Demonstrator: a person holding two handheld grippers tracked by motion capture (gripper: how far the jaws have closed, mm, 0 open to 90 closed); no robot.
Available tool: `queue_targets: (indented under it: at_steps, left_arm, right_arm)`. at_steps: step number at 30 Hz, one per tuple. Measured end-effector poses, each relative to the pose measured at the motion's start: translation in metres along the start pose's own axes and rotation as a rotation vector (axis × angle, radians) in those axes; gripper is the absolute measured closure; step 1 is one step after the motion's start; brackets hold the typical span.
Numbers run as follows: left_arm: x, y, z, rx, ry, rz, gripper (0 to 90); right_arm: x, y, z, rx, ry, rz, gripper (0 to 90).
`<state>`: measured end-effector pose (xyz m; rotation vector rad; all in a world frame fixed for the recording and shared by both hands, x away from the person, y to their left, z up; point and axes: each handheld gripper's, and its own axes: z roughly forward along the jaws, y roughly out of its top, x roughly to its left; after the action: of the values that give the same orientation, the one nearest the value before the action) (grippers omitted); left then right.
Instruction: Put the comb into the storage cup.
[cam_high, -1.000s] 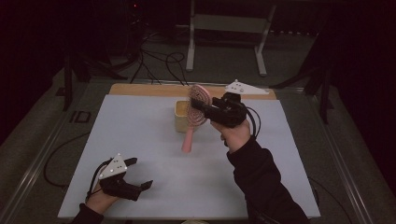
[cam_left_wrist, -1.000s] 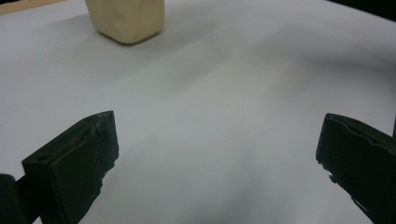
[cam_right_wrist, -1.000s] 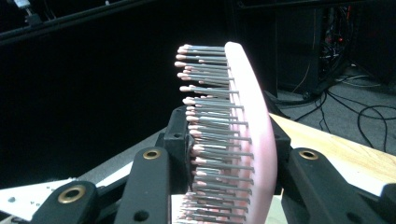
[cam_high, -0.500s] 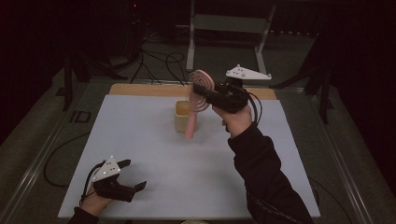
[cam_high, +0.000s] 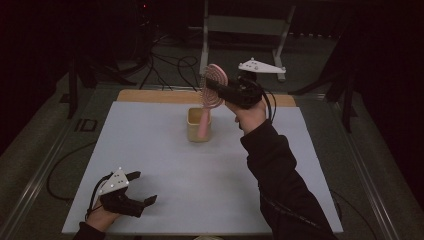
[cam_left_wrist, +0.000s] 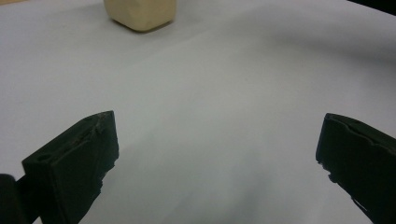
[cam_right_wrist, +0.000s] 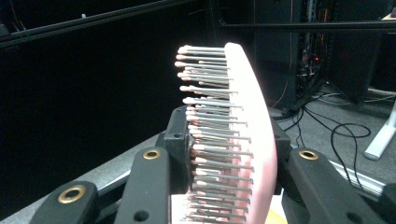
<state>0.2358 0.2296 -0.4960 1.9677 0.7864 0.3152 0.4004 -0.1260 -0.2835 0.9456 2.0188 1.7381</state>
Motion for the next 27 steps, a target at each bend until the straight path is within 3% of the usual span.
queue_targets:
  at_steps: [7,21,27]
  left_arm:
    - [-0.003,0.0,0.0,0.003,0.009,0.023,0.1]
    - [0.001,0.0,-0.003,-0.026,0.002,-0.004,0.1]
    - [0.0,0.0,-0.002,-0.043,-0.006,0.004,0.1]
  right_arm:
    - [-0.008,0.006,0.01,-0.025,-0.028,-0.001,64.5]
    - [-0.024,0.012,0.031,-0.05,-0.075,0.003,64.5]
    - [-0.031,0.01,0.039,-0.065,-0.084,0.031,64.5]
